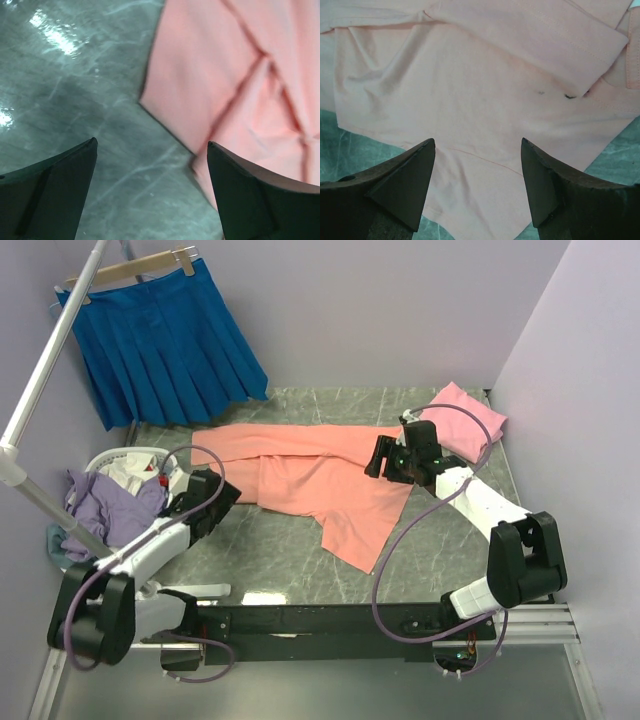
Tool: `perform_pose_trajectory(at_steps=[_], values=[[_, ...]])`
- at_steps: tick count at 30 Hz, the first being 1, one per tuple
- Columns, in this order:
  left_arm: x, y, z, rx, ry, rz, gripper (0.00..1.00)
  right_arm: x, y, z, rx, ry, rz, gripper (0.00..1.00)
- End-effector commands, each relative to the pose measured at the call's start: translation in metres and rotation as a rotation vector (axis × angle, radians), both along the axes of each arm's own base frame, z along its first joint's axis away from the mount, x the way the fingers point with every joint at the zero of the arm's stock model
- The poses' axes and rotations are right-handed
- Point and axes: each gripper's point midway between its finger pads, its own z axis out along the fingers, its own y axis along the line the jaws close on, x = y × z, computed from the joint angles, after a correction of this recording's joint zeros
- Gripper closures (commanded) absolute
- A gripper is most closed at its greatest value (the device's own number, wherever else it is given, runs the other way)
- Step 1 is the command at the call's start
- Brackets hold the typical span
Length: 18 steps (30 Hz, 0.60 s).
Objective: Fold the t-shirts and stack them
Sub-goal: Fold the flattened tshirt in 1/3 of the way
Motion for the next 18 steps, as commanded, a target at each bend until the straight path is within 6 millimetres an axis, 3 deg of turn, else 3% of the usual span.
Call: perform_pose_trajectory(at_steps=[1, 12, 15, 16, 18], values=[[0.018, 0.002, -0.006, 0.014, 0.000, 0.044, 0.05, 0.000, 0.003, 0.015, 0.019, -0.045, -0.002, 0.24], [0.033, -0.003, -0.029, 0.022, 0.035, 0.040, 0.14, -0.001, 0.001, 0.007, 0.007, -0.021, -0.011, 0.24], [0.038, -0.005, -0.038, 0.028, 0.051, 0.031, 0.26, -0.001, 0.001, 0.005, 0.006, -0.015, -0.008, 0.25], [0.038, -0.005, -0.040, 0.028, 0.056, 0.027, 0.38, -0.003, 0.003, 0.005, 0.012, -0.011, 0.001, 0.24], [0.043, -0.008, -0.044, 0.028, 0.053, 0.018, 0.53, -0.006, 0.007, 0.004, 0.027, -0.004, 0.026, 0.25]])
